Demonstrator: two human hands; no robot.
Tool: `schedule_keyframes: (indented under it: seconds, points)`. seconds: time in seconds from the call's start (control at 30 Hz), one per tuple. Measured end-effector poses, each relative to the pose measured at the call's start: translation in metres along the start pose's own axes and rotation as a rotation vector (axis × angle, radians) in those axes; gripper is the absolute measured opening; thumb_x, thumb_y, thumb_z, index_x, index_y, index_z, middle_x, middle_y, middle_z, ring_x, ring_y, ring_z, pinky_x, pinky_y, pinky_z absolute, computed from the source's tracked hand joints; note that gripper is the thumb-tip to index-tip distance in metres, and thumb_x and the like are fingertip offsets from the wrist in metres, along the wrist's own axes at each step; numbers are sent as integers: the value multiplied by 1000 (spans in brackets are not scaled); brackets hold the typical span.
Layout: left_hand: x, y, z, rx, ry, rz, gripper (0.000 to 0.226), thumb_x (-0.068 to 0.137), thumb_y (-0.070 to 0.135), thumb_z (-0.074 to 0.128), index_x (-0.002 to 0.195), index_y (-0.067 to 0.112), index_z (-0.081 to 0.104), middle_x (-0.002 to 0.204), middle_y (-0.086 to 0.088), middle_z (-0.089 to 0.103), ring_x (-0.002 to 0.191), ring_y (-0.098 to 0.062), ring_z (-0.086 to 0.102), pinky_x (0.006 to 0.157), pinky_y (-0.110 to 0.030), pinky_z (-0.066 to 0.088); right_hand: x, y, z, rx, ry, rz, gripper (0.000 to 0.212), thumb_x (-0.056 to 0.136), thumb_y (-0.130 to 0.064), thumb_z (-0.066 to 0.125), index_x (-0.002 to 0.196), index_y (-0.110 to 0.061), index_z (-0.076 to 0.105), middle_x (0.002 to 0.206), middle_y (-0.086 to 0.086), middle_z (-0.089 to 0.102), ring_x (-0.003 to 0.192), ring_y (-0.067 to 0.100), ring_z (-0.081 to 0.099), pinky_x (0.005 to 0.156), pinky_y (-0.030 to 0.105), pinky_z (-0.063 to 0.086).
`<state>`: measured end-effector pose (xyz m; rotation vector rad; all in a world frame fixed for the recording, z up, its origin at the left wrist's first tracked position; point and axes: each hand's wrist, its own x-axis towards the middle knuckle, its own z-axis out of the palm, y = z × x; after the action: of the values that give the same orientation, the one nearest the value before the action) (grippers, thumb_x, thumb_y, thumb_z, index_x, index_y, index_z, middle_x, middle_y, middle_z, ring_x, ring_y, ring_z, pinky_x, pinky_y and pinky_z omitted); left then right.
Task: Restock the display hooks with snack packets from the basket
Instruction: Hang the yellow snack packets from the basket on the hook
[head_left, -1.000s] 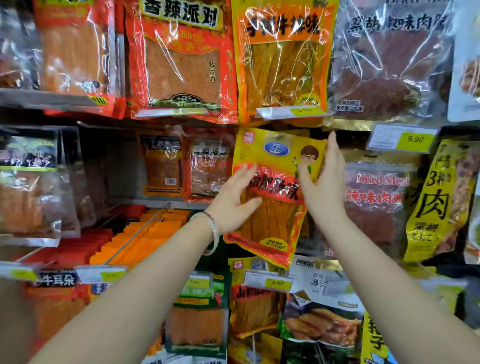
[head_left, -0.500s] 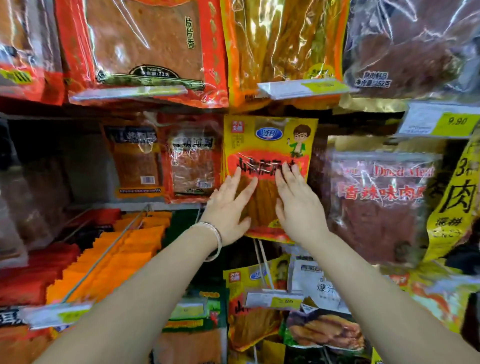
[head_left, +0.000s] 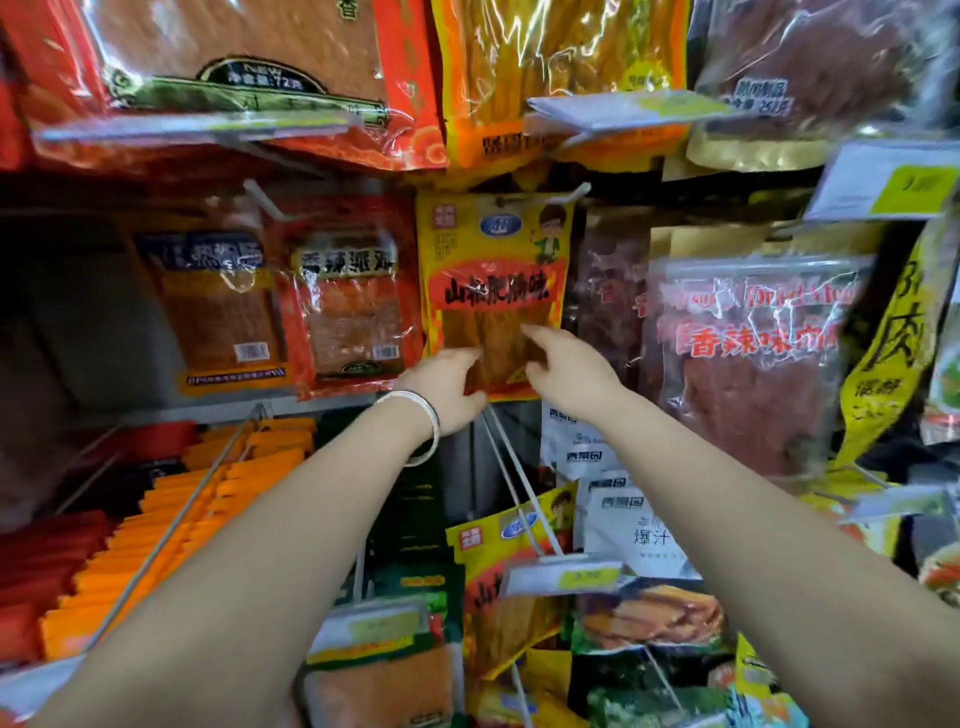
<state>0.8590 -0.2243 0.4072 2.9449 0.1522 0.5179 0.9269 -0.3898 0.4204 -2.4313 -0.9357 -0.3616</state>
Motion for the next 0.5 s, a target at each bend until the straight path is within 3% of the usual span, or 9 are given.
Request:
schedule_keyframes:
  seconds: [0.07,0.13,0.23,0.37,0.5]
  points:
    - [-21,4,-7,-50,13,15,48,89,31,53,135,19,47,141,-8,45,129,-25,42,105,-36,37,-20,-4,-5,89,107,-15,46,91,-22,50,137,-22,46,136,3,52,117,21,54,95,33,45]
    - [-49,10,-14,-112,58,8,38,90,30,53,127,20,56,135,-4,52,124,-21,47,103,-32,39,-43,-9,-10,243,186,-10,34,89,-23,53,122,-24,57,106,-7,64,99,17,60,90,34,48]
    - [-103,23,-17,-189,172,7,34,91,29,54,124,20,58,132,-2,55,123,-18,47,101,-25,34,-85,-15,-10,403,234,-52,20,87,-22,59,107,-23,62,74,-14,57,72,9,55,80,33,47]
    - [-203,42,10,-221,268,15,34,89,21,57,122,16,59,133,-7,51,127,-22,43,106,-29,29,-162,-24,20,563,188,-78,14,88,-18,58,101,-22,59,62,-13,48,57,-2,48,60,13,37]
    - [-331,55,76,-238,202,-176,41,78,10,66,119,8,62,133,-17,50,123,-34,48,103,-30,32,-267,-27,89,628,4,-16,18,87,-10,60,105,-16,61,67,-14,50,60,-6,48,63,10,36]
